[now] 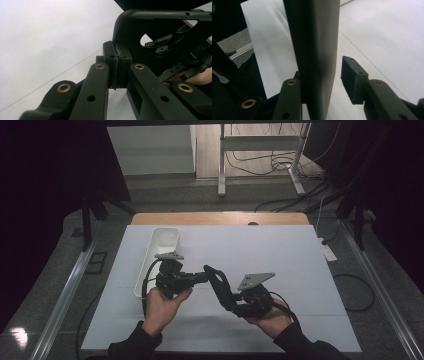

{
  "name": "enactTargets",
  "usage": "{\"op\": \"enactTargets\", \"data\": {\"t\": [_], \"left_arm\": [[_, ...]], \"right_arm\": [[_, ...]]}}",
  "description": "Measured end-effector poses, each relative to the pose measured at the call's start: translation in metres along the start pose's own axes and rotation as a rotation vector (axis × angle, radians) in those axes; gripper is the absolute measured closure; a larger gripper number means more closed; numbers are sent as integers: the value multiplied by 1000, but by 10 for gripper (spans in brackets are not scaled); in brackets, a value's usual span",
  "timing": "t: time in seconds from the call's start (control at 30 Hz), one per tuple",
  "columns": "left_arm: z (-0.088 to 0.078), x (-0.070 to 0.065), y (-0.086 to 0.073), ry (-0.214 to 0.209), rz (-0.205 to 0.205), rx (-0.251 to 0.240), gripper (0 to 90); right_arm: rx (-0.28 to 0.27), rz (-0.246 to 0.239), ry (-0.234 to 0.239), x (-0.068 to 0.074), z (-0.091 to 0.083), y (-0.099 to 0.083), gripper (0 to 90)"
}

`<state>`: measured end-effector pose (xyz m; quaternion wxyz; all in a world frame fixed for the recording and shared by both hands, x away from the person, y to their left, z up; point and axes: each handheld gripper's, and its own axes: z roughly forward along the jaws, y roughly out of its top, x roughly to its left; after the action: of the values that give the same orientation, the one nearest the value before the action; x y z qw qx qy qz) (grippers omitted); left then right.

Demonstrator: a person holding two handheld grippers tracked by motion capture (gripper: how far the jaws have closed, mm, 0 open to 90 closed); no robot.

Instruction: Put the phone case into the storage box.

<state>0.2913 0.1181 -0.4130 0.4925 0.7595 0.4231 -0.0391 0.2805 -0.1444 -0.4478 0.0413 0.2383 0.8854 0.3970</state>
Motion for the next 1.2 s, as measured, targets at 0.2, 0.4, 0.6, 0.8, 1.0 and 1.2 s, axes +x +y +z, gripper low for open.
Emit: {"op": "enactTargets", "data": {"t": [0.2,0.4,0.6,0.8,1.0,1.2], "left_arm": [[2,-6,1,10,6,-5,886],[4,-10,1,34,17,-10,886],[5,-11,0,62,28,-22,886],[-1,-3,-1,114,36,-56,887],[-4,0,-2,146,47,-78,887],[-9,6,-2,179,56,-86,886]], "right_arm": [[-12,-4,-14,3,4,1,473],[-14,-7,-4,5,8,2,406],[-26,1,5,7,10,2,326],[-68,20,17,5,3,3,257],[-62,23,9,2,-3,-1,199],[-32,14,-26,-2,-10,-10,137]]}}
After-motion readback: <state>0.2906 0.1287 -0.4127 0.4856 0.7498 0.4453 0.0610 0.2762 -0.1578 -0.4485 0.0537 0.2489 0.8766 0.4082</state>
